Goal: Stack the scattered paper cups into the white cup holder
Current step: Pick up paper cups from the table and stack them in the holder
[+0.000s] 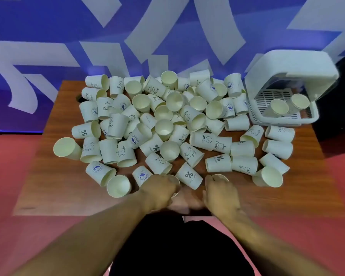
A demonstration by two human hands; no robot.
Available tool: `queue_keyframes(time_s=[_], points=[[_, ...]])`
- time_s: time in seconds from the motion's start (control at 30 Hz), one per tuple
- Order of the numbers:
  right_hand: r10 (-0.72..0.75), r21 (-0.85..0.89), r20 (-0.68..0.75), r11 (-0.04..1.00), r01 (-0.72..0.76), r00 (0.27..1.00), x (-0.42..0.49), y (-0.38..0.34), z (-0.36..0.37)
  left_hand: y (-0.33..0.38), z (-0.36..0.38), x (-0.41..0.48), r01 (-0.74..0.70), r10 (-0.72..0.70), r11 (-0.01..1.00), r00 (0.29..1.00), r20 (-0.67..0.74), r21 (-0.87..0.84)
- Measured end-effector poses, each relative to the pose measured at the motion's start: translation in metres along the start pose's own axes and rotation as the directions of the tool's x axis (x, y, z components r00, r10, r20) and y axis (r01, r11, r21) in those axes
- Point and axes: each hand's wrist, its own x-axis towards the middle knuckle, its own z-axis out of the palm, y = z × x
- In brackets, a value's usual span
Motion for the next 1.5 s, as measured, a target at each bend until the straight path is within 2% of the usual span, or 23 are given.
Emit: queue_keyframes(time_s=[0.07, 0.37, 0.5, 0.6, 0.7, 0.83, 1.03, 1.13, 1.3, 1.5], points=[[0.064, 0.003, 0.093, 0.998, -0.064, 0.994, 0.0, -0.002, 0.0, 0.0, 0.001, -0.002, 0.029, -0.029, 0.999, 0.999, 0.016, 0.024], [0.11, -0.044, 0.18, 0.994, -0.104, 0.977, -0.012, -0.005, -0.009, -0.003, 0.016, -0.004, 0.006, -0.007, 0.996, 1.0, 0.009, 0.088], [0.153, -0.093, 0.236, 0.987, -0.134, 0.96, -0.01, -0.006, -0.01, -0.005, 0.017, -0.006, -0.011, 0.017, 0.995, 0.998, -0.059, 0.1], [0.171, -0.101, 0.217, 0.983, -0.152, 0.961, -0.006, -0.007, -0.015, -0.01, 0.015, -0.008, 0.004, 0.002, 0.999, 0.992, -0.127, 0.046], [0.191, -0.071, 0.16, 0.981, -0.182, 0.968, -0.006, -0.009, -0.025, -0.017, 0.01, -0.009, -0.023, 0.014, 0.999, 0.982, -0.186, -0.048], [0.209, 0.031, -0.015, 0.978, -0.208, 0.978, 0.003, -0.009, -0.046, -0.024, -0.007, -0.001, -0.085, 0.025, 0.981, 0.948, -0.316, -0.176], [0.224, 0.149, -0.283, 0.971, -0.188, 0.933, 0.026, -0.002, -0.078, -0.021, -0.053, 0.015, -0.157, -0.02, 0.952, 0.825, -0.565, -0.263], [0.25, 0.097, -0.338, 0.968, -0.231, 0.907, 0.036, 0.016, -0.089, -0.018, -0.076, 0.032, -0.149, -0.033, 0.96, 0.784, -0.62, -0.238], [0.274, 0.128, -0.426, 0.962, -0.242, 0.863, 0.046, 0.054, -0.107, -0.004, -0.111, 0.072, -0.147, -0.047, 0.967, 0.703, -0.71, -0.21], [0.329, 0.217, -0.457, 0.942, -0.255, 0.827, 0.058, 0.113, -0.121, 0.029, -0.157, 0.117, -0.133, -0.067, 0.968, 0.686, -0.725, -0.215]])
